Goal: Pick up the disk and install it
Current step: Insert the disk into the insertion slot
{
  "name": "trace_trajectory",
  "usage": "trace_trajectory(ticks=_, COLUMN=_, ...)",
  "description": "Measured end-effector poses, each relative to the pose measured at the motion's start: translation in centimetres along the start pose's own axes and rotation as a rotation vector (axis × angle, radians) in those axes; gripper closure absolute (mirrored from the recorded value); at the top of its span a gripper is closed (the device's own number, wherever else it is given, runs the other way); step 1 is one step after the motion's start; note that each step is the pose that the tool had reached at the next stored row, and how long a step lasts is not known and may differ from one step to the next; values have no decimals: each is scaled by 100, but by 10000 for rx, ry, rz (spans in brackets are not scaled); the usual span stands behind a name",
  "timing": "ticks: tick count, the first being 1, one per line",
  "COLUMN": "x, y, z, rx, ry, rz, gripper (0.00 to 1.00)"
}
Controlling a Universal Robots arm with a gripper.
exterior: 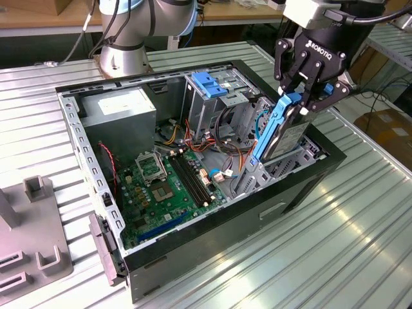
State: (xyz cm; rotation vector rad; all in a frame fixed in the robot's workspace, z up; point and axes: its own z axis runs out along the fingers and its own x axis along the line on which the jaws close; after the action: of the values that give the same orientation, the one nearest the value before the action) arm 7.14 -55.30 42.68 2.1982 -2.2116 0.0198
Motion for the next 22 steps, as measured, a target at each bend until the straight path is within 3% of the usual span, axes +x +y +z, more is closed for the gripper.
trace_trajectory(ticks=7, x=-3, y=-1, z=116, rx=0, ry=3, rz=0, gripper=63)
trace_trajectory(ticks=10, x=-5, y=-2, z=207, rx=0, ry=3, rz=0, gripper=63)
trace_trajectory(ticks=22, x=-8, y=-4, z=468, rx=0, ry=4, rz=0, gripper=63)
